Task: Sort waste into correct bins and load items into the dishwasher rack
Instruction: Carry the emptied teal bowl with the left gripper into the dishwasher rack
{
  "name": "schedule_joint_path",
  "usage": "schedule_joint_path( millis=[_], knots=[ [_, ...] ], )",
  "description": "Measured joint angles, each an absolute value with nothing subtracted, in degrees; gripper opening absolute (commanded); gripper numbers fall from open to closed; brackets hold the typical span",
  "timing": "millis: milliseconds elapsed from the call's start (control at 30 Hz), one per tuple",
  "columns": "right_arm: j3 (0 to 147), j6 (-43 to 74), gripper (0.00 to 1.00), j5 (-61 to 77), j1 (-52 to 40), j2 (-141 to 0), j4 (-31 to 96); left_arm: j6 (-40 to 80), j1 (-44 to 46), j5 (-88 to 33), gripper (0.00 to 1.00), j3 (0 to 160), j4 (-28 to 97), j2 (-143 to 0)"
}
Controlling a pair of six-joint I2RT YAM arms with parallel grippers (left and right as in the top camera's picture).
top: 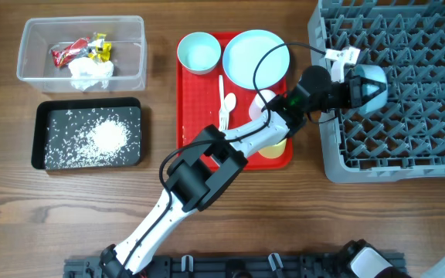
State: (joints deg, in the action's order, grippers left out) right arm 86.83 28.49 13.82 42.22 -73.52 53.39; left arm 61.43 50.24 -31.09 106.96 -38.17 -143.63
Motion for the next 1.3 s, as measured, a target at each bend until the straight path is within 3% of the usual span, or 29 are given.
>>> schedule_joint_path(
  millis=[67,300,500,767,1200,1233,1300],
  knots=[
    [86.8,28.5,1.00,13.8,42.2,-74.3,53.5,61.5,50.2,-31.0,0.66,107.0,-38.1,-143.7],
    [86.8,28.5,1.00,13.8,42.2,-75.5,53.6,61.3,47.9,-35.3,0.74,107.0,-41.8,-143.7],
    [86.8,28.5,1.00,13.8,42.2,-75.5,53.6,60.3,43.5,-42.2,1.00,107.0,-41.5,-143.1],
    [86.8,28.5,1.00,13.9,42.2,-75.5,53.6,56.5,37.3,-48.2,1.00,107.0,-36.0,-135.3],
    [86.8,28.5,1.00,13.9,42.2,-75.5,53.6,53.8,37.3,-50.1,0.99,107.1,-32.4,-135.0],
    [86.8,28.5,1.00,13.9,42.2,-75.5,53.6,52.6,37.1,-50.3,0.99,107.1,-30.7,-134.8],
    [86.8,28.5,1.00,13.9,42.2,-75.5,53.6,48.3,35.7,-49.2,1.00,107.4,-15.3,-133.4]
  ],
)
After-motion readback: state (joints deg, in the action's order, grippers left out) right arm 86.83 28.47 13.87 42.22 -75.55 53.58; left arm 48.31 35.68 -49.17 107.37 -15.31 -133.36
